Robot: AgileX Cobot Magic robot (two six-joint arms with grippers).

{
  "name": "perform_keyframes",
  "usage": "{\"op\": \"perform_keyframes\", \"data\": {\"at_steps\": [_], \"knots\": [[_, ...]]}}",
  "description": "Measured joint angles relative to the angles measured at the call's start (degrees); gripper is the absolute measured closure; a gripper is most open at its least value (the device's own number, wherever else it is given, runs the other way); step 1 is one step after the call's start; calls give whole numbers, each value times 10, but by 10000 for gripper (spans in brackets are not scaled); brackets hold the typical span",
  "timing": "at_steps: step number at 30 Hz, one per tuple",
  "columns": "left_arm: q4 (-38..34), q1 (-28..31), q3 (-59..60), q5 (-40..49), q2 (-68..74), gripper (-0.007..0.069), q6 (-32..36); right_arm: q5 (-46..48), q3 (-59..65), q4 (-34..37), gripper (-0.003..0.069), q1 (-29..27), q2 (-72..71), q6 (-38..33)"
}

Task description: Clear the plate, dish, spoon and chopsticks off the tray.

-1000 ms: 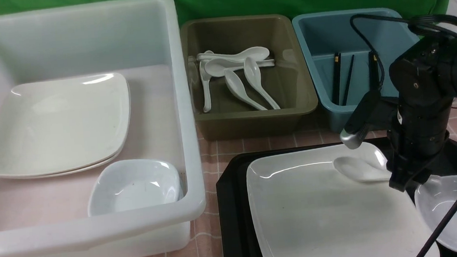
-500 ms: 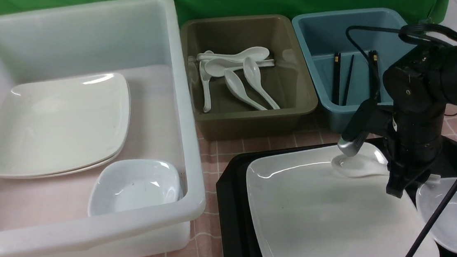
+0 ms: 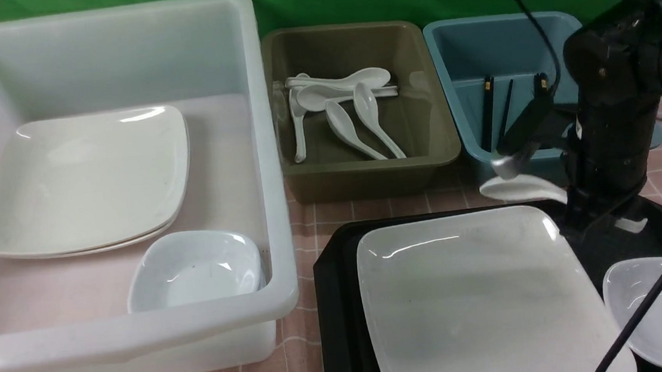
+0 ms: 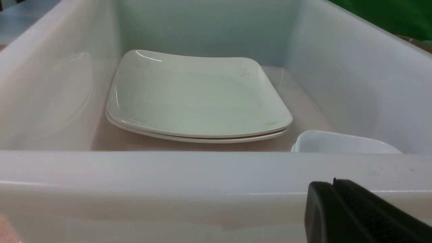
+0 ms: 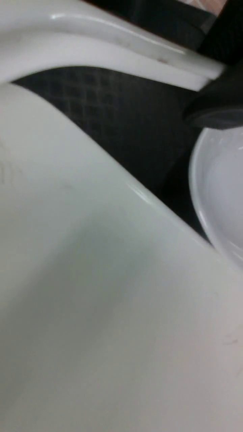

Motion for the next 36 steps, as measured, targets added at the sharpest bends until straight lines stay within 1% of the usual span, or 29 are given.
{"op": "perform_keyframes", "data": {"at_steps": [1,3,4,6,7,11,12,13,15,17,21,23,26,27,28,29,30,31,32,33,34,35,36], "knots": [[0,0,0,0,0,620,0,2,-4,6,569,0,-4,0],[0,0,0,0,0,620,0,26,-29,63,569,0,-31,-1],[0,0,0,0,0,620,0,27,-31,68,569,0,-33,-1],[0,0,0,0,0,620,0,19,-54,139,569,0,-52,-2],[0,0,0,0,0,620,0,0,-69,183,569,0,-56,-2],[0,0,0,0,0,620,0,-67,-122,298,569,0,-42,-1],[0,0,0,0,0,620,0,-71,-129,303,569,0,-40,-1],[0,0,0,0,0,620,0,-110,-159,346,569,0,-17,5],[0,0,0,0,0,620,0,-129,-176,362,569,0,0,8],[0,0,0,0,0,620,0,-187,-220,390,569,0,61,10],[0,0,0,0,0,620,0,-250,-257,397,550,0,132,22],[0,0,0,0,0,620,-1,-274,-264,397,505,0,160,24],[0,0,0,0,0,620,-1,-286,-264,397,361,0,176,25],[0,0,0,0,0,620,-1,-286,-264,397,350,0,176,25],[0,0,0,0,0,620,-1,-276,-266,397,263,0,176,28],[0,0,0,0,0,620,-1,-274,-266,398,263,0,176,30],[0,0,0,0,0,620,-1,-243,-271,399,207,0,169,38],[0,0,0,0,0,620,-1,-237,-272,399,204,0,168,39],[0,0,0,0,0,620,-1,-192,-278,397,198,-1,159,51],[0,0,0,0,0,620,-1,-161,-283,395,208,-2,153,55],[0,0,0,0,0,620,-1,-108,-293,390,244,-5,140,57],[0,0,0,0,0,620,-1,-59,-302,384,291,-8,128,58],[0,0,0,0,0,620,-1,1,-312,371,368,-12,112,58]]}}
